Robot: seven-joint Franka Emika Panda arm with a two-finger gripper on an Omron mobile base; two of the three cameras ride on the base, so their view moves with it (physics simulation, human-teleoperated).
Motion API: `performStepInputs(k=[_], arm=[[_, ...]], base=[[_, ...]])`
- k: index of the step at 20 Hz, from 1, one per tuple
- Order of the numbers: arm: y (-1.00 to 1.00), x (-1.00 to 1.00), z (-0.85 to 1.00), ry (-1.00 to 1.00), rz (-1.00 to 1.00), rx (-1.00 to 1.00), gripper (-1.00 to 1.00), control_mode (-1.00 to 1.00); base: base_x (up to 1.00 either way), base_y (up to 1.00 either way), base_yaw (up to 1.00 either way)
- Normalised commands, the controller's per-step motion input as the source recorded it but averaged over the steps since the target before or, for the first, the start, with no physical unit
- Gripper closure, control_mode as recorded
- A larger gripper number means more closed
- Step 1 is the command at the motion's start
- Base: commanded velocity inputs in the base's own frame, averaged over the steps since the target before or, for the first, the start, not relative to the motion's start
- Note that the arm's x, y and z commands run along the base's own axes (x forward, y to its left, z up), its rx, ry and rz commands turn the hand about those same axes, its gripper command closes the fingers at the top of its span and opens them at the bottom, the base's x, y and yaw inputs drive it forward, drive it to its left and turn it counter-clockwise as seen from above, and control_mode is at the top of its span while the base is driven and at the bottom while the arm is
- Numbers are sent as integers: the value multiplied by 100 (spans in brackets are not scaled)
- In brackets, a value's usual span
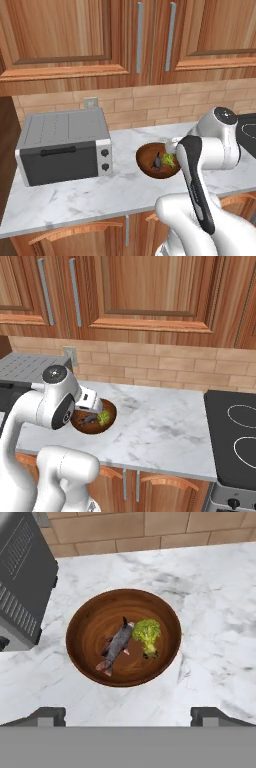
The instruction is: Take the broccoli, fish, and peach from the freezer and place them in the bowl on the counter.
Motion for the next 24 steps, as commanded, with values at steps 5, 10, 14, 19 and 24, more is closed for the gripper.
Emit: performStepInputs(k=[5,10,14,19,24], arm=[[0,-76,16,-5,0,-8,-100,-100],[0,-67,26,-3,0,-1,-100,-100],[0,-39,2,-8,0,0,-100,-100],[0,-6,2,-13,0,0,-100,-100],[0,-1,2,-6,0,0,-100,-100]], base=[[0,0,0],[0,0,0],[0,0,0],[0,0,0],[0,0,0]])
